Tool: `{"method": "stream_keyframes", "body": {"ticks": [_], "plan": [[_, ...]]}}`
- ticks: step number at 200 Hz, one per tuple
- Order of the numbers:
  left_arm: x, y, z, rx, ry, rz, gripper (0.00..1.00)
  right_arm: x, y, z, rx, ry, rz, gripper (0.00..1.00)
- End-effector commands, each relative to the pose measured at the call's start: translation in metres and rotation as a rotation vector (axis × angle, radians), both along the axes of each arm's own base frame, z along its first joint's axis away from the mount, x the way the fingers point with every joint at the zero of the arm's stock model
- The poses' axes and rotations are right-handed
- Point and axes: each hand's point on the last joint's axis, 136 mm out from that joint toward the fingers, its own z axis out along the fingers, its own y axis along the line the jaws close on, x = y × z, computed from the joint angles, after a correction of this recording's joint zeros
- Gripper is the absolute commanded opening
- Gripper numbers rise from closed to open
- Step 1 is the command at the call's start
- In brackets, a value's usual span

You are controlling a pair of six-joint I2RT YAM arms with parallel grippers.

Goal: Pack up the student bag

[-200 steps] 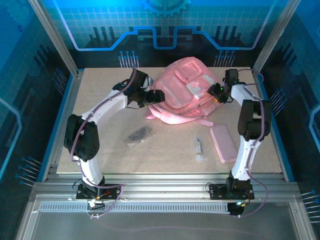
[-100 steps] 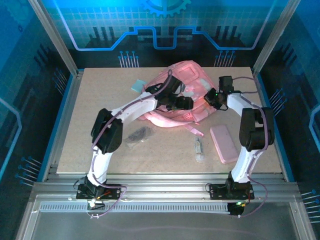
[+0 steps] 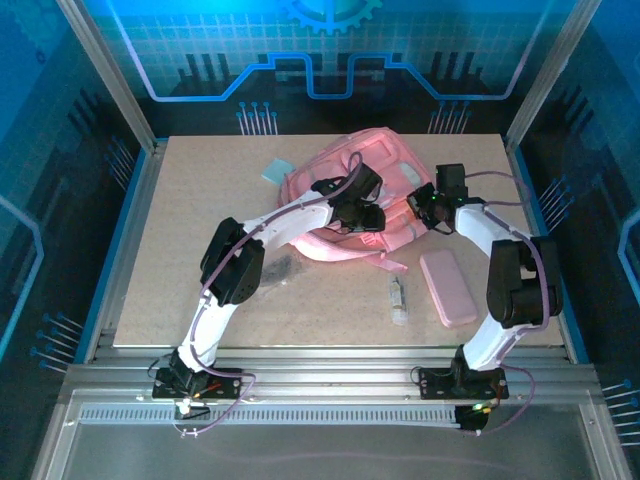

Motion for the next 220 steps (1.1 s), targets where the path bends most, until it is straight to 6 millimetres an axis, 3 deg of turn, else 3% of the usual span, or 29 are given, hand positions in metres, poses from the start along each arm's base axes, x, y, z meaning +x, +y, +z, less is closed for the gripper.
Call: {"method": "stream_keyframes", "body": {"ticks": [1,40,72,97,156,174,217,220], "plan": [[-0.013,-0.005,-0.014,0.028,0.042,0.002,0.35,0.006,0.009,0.030,0.037,-0.091,-0.022,0.00],[-0.015,-0.001,-0.040,0.061,0.096,0.041,0.42,0.003,0.013,0.030,0.032,-0.091,-0.026,0.00],[-0.011,0.000,-0.063,0.116,0.117,0.043,0.43,0.001,0.017,0.028,0.040,-0.090,-0.027,0.00],[-0.003,0.013,-0.078,0.198,0.101,0.063,0.39,-0.001,0.019,0.027,0.051,-0.094,-0.024,0.00],[0.020,0.028,-0.064,0.196,0.019,0.108,0.13,-0.007,0.013,0.019,0.046,-0.086,-0.037,0.00],[0.023,0.031,-0.061,0.197,0.008,0.109,0.00,-0.007,0.011,0.016,0.048,-0.081,-0.040,0.00],[0.024,0.034,-0.052,0.187,-0.006,0.107,0.00,-0.005,0.006,0.012,0.050,-0.080,-0.044,0.00],[0.024,0.034,-0.053,0.188,-0.007,0.108,0.07,-0.005,0.006,0.012,0.051,-0.080,-0.043,0.00]]}}
